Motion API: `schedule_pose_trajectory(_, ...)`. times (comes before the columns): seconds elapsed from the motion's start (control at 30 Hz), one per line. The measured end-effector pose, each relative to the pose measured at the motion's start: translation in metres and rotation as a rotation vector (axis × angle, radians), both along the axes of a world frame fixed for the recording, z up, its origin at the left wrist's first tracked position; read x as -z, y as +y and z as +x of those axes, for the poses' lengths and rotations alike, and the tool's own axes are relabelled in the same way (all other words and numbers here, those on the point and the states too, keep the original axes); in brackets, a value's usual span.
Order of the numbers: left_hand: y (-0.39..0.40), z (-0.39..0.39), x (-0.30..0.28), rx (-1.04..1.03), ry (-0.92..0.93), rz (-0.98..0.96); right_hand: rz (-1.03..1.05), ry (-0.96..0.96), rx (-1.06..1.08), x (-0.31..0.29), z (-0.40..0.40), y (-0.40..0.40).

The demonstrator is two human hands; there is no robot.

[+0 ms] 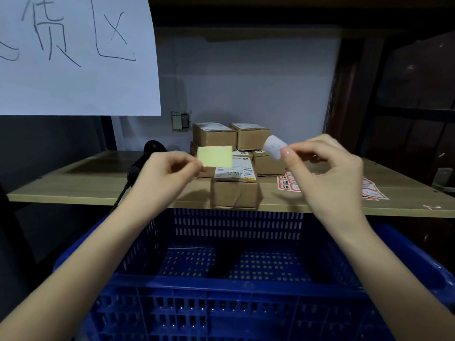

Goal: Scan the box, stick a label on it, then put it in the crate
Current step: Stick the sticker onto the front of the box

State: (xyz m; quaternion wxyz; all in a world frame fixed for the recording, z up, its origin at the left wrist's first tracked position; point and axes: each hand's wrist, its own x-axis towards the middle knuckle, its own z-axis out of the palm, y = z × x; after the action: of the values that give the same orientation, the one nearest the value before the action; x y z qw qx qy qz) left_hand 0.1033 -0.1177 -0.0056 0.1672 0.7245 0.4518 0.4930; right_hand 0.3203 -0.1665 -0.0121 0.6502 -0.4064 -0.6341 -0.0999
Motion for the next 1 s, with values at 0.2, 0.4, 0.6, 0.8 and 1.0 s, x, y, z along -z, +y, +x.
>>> schedule_pose_trajectory(0.2,0.038,-0.020,0.010,-0.345,0.489,-0.260,0.044,-0.057,0.091,0.005,-0.009,0.001)
schedule_pose_trajectory(0.4,0.051,-0.011,0.026,-0.508,0.816,-0.208,0.083,-0.141,0.148,0.010,-0.022,0.003)
schedule_pose_trajectory(0.6,0.050,-0.013,0.025,-0.574,0.815,-0.076,0.139,-0.270,0.271,0.018,-0.029,0.007)
schedule_pose_trajectory(0.8,0.006,0.002,0.009,0.066,-0.065,-0.198,0.409,-0.600,0.500,0.034,-0.041,0.011)
schedule_pose_trajectory(1.0,-0.008,0.019,0.014,0.241,-0.120,-0.264,0.442,-0.729,0.522,0.048,-0.050,0.012)
